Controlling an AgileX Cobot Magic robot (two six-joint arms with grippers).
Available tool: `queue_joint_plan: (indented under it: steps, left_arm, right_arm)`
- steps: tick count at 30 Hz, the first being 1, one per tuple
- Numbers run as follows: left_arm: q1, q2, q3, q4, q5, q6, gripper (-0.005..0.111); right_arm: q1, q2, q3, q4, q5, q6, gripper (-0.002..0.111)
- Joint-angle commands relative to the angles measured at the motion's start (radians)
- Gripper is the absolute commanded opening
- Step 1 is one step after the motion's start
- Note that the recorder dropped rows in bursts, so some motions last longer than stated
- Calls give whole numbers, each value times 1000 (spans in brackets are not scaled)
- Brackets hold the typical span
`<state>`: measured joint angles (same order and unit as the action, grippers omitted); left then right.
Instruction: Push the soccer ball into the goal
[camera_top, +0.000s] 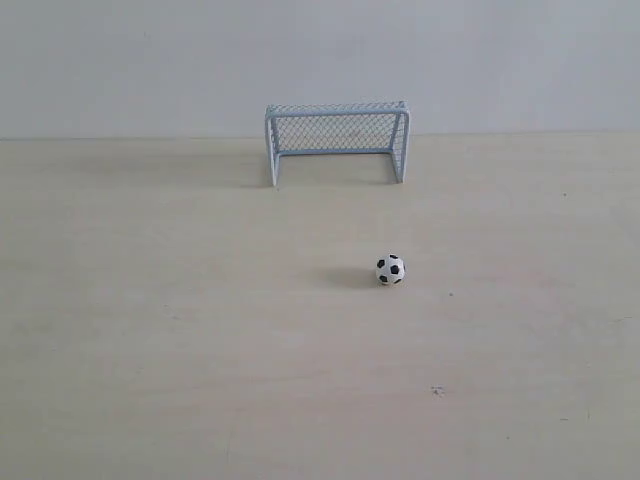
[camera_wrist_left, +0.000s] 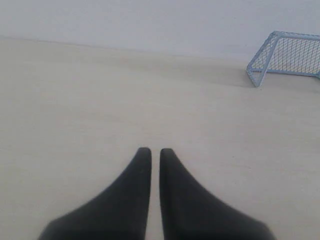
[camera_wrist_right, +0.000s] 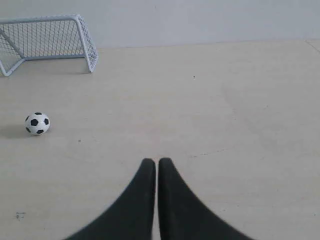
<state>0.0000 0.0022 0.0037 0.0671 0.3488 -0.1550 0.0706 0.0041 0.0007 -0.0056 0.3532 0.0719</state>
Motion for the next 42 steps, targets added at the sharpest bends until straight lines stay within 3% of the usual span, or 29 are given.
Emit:
queue_joint_plan:
  steps: [1, 24, 42]
  left_arm:
    - [2, -2, -4, -5, -10, -10, 6]
    - [2, -2, -4, -5, -10, -10, 6]
    - [2, -2, -4, -5, -10, -10, 6]
  right_arm:
    - [-7, -4, -1, -2, -10, -2, 0]
    - [-7, -4, -1, -1, -14, 3, 0]
    - [-7, -4, -377, 48, -31, 25, 0]
